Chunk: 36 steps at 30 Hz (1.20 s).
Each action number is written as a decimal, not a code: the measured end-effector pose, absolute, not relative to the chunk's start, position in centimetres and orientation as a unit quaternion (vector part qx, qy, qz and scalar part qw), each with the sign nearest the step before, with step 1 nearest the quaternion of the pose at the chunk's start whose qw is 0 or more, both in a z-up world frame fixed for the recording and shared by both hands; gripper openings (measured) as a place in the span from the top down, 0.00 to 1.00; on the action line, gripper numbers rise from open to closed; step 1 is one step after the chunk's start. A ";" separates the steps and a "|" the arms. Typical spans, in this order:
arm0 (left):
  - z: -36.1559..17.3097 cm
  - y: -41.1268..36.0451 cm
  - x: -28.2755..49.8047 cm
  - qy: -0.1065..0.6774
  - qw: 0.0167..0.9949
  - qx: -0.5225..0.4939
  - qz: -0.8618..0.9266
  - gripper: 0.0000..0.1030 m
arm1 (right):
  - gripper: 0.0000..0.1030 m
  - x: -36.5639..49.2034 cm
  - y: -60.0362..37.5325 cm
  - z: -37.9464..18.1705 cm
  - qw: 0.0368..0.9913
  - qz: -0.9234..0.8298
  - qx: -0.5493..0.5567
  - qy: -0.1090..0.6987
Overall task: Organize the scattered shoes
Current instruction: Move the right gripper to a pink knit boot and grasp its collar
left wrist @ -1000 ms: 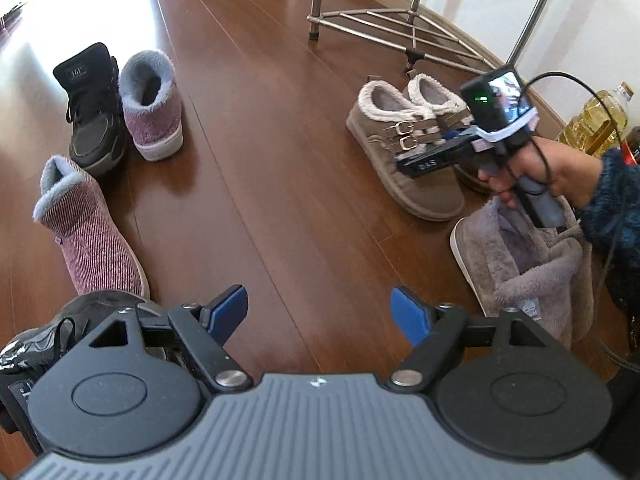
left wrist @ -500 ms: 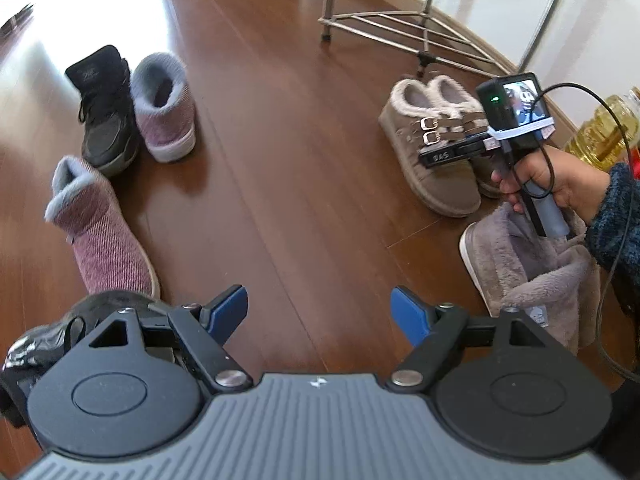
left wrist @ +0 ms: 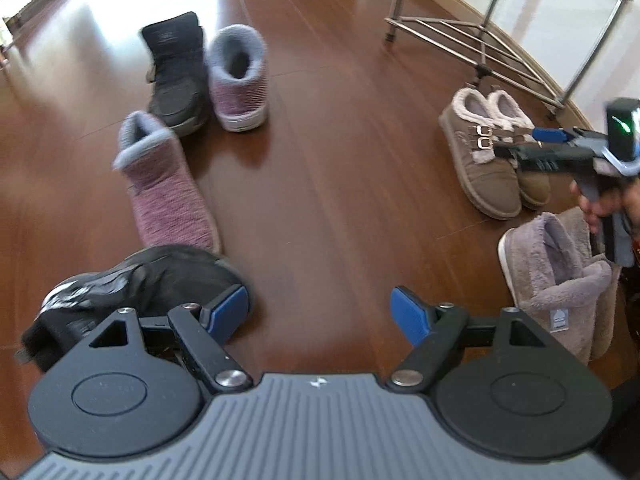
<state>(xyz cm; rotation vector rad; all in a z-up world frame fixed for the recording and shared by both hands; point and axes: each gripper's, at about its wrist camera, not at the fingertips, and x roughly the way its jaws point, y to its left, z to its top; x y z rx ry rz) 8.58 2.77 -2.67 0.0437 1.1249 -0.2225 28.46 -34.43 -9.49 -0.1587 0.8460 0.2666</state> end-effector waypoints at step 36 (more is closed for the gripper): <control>-4.6 11.9 15.1 0.527 0.845 -0.089 0.036 0.18 | 0.82 42.1 -1.7 -19.3 0.690 0.420 -0.562 0.178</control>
